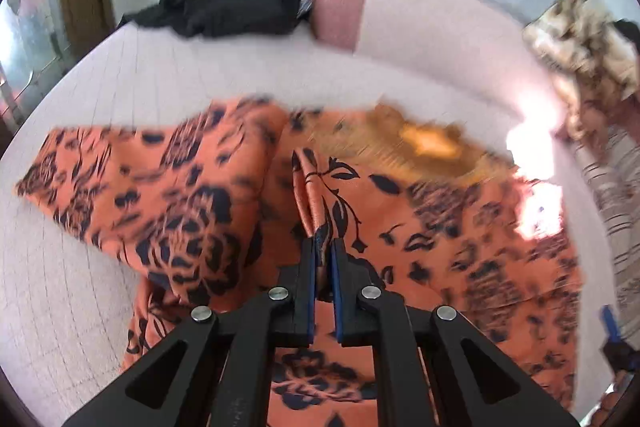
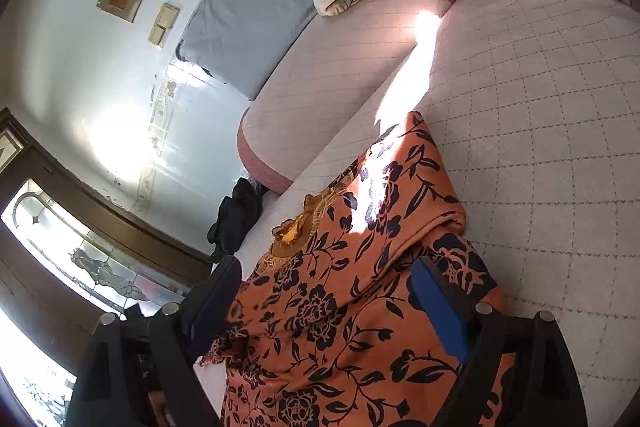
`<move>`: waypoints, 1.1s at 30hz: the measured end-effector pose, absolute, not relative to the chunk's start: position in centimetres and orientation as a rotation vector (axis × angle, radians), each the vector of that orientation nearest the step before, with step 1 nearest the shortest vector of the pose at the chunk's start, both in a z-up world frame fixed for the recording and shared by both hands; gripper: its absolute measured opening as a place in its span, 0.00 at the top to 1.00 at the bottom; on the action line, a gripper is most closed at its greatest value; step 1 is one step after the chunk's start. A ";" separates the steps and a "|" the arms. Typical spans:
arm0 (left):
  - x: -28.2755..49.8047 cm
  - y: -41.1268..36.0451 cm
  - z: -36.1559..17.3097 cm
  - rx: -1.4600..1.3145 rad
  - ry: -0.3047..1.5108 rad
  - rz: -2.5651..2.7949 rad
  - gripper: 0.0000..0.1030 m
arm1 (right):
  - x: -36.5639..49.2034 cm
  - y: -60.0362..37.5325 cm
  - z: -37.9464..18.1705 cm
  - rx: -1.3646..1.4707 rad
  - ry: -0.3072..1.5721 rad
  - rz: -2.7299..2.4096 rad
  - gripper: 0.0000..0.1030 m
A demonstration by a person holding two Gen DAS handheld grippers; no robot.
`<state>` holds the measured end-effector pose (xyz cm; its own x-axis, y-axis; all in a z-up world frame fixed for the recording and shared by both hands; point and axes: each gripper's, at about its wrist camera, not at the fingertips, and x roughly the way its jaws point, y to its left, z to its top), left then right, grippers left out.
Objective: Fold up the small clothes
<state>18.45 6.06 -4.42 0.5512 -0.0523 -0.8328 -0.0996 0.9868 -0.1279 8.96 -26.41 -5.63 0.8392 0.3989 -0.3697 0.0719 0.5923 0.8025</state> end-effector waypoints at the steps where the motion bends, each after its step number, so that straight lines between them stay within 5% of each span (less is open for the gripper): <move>1: 18.6 6.5 -5.5 -0.172 1.016 0.049 0.93 | 8.8 -26.6 -5.7 0.933 0.561 0.195 0.13; 9: 17.3 8.2 -7.0 -0.152 1.022 0.103 0.93 | 7.8 -30.0 -6.4 0.971 0.540 0.088 0.12; 20: 17.8 7.5 -7.5 -0.120 0.998 0.066 0.93 | 18.1 -30.2 -11.5 0.867 0.982 0.134 0.15; 21: 17.7 7.6 -7.5 -0.119 0.995 0.062 0.93 | 18.6 -29.7 -11.5 0.822 0.995 0.132 0.27; 22: 17.5 7.7 -7.4 -0.116 0.990 0.057 0.93 | 18.9 -29.2 -11.3 0.786 1.007 0.142 0.85; 23: 17.5 7.9 -7.4 -0.115 0.987 0.052 0.93 | 19.0 -28.8 -11.0 0.768 1.024 0.137 0.88; 27: 17.5 8.1 -7.5 -0.113 0.979 0.036 0.93 | 18.6 -24.9 -8.4 0.348 0.989 -0.021 0.87; 30: 17.5 8.0 -7.4 -0.099 0.973 0.033 0.93 | 18.8 -24.5 -10.3 0.345 1.038 -0.029 0.73; 33: 17.4 7.8 -7.5 -0.074 0.959 0.029 0.93 | 18.0 -27.2 -8.1 0.486 0.940 -0.070 0.38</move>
